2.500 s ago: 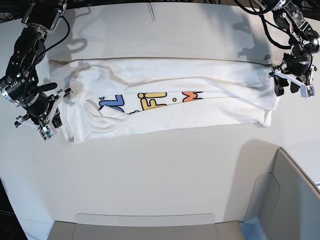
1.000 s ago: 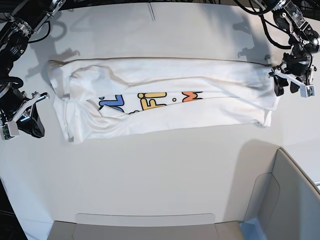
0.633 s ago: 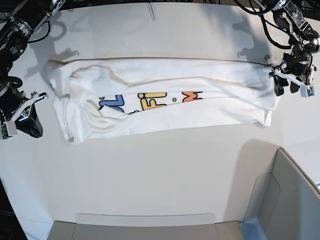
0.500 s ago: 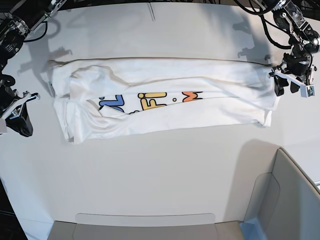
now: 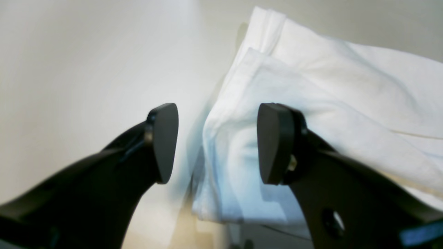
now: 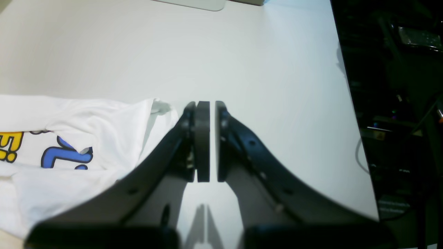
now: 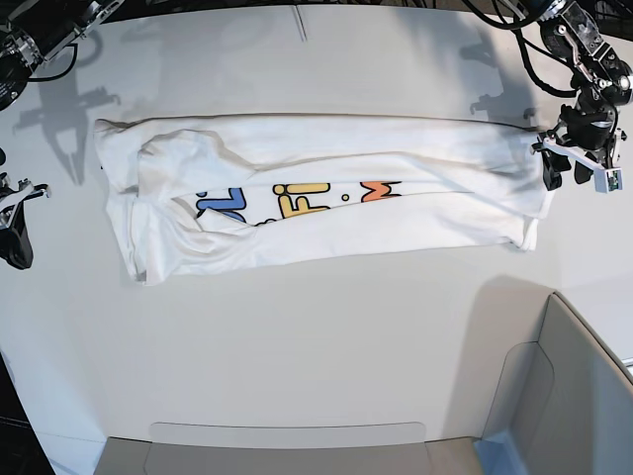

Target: Layout the t-shirt on the table in an organized manner, then fold the t-shirt properly

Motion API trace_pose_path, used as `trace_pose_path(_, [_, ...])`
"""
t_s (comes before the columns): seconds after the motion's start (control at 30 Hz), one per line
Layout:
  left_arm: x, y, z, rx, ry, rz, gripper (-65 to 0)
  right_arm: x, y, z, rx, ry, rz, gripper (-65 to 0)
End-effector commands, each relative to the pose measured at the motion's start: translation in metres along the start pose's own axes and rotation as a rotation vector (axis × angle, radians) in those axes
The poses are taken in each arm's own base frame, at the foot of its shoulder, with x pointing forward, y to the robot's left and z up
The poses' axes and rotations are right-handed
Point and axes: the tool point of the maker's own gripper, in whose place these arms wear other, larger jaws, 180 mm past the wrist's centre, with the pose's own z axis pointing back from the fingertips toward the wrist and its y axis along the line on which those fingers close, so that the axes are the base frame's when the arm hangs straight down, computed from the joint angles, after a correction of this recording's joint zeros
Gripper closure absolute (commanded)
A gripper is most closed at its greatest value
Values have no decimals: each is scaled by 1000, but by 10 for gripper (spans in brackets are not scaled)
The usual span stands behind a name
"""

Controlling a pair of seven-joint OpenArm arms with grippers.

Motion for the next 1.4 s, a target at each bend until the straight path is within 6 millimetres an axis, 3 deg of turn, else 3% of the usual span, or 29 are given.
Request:
trace_pose_path(0.0, [19,2,3,-1,-59,-13,-362,19,1,3,10,-53,50,-34])
trace_pose_path(0.27, [20,2,3,-2,-61,-13,-362,19,20,-9,78,-33,85,-34])
trace_pose_path(0.5, [20,2,3,-1,-61,-14,-362,53,42,-8,149,-97,146,-34])
trace_pose_path(0.77, [20,2,3,-1,-62,-15,-362,87,34,-5,101,-136,206,-34])
trace_pose_path(1.37, [20,1,3,-1,-62,-14,-362,89,32,-3,89,-142,209,-34])
